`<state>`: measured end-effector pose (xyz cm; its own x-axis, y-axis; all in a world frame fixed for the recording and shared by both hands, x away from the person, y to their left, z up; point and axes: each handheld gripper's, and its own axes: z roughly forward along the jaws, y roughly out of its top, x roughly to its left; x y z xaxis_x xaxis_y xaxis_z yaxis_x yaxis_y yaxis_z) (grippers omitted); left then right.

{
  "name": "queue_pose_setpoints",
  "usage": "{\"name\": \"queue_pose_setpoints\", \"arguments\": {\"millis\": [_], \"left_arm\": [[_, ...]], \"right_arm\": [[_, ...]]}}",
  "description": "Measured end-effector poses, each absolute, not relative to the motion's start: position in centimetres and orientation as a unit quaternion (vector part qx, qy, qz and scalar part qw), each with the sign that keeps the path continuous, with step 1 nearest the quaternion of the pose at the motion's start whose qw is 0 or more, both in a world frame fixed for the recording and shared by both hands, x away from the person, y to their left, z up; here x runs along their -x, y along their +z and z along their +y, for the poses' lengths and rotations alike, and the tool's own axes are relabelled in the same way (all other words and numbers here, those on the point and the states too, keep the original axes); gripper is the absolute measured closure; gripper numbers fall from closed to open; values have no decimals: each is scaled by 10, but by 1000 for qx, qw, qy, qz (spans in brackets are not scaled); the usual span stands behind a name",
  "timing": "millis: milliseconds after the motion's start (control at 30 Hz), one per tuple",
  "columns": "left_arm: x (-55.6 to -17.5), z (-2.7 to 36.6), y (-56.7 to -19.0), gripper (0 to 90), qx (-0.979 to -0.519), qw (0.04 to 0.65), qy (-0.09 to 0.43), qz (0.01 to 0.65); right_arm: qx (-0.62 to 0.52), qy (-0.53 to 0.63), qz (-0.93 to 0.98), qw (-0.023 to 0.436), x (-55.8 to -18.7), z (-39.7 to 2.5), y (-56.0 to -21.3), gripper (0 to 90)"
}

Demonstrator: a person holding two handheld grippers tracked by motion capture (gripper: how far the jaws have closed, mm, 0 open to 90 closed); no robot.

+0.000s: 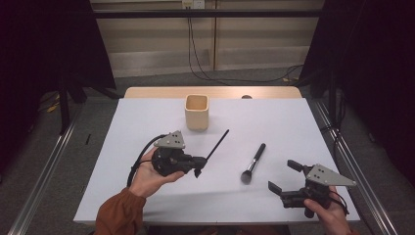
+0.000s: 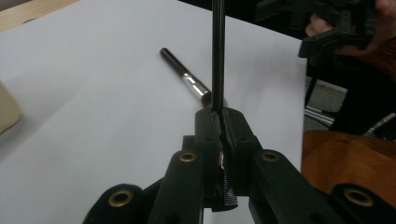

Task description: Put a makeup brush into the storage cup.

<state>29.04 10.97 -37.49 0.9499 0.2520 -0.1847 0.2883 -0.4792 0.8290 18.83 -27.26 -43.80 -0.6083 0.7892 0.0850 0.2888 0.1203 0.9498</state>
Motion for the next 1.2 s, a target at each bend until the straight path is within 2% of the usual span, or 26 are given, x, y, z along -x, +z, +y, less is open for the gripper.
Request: {"name": "queue_pose_setpoints", "arguments": {"millis": [600, 767, 1200], "left_arm": [[-283, 88, -368, 858, -903, 415, -38, 106], [-278, 85, -364, 858, -912, 398, -40, 90], [-279, 72, -369, 858, -950, 301, -54, 57]], "right_arm": [[-309, 532, 771, 164, -211, -238, -422, 25], [-293, 519, 794, 117, -220, -233, -415, 20], [-251, 485, 832, 96, -232, -214, -411, 30]]}}
